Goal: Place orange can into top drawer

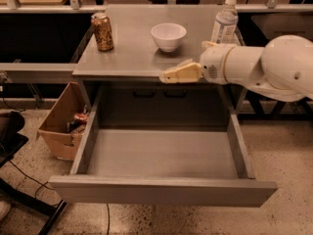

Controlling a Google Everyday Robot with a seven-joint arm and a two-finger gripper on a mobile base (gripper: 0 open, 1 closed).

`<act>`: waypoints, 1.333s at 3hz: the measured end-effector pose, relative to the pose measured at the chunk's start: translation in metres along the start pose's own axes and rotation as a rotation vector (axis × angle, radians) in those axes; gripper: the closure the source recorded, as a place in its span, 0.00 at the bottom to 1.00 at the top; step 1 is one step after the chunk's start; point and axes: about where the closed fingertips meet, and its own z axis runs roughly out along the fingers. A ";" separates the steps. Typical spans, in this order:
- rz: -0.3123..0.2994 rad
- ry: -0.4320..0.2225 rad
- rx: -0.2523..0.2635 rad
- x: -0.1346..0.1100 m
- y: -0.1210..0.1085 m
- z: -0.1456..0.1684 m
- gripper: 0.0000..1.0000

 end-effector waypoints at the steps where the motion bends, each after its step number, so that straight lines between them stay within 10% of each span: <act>1: -0.006 -0.169 0.017 -0.059 -0.013 0.078 0.00; 4: 0.121 -0.148 0.098 -0.109 -0.015 0.218 0.00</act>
Offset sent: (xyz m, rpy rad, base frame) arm 0.1766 0.1575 0.0511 0.1565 -0.1060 -0.0658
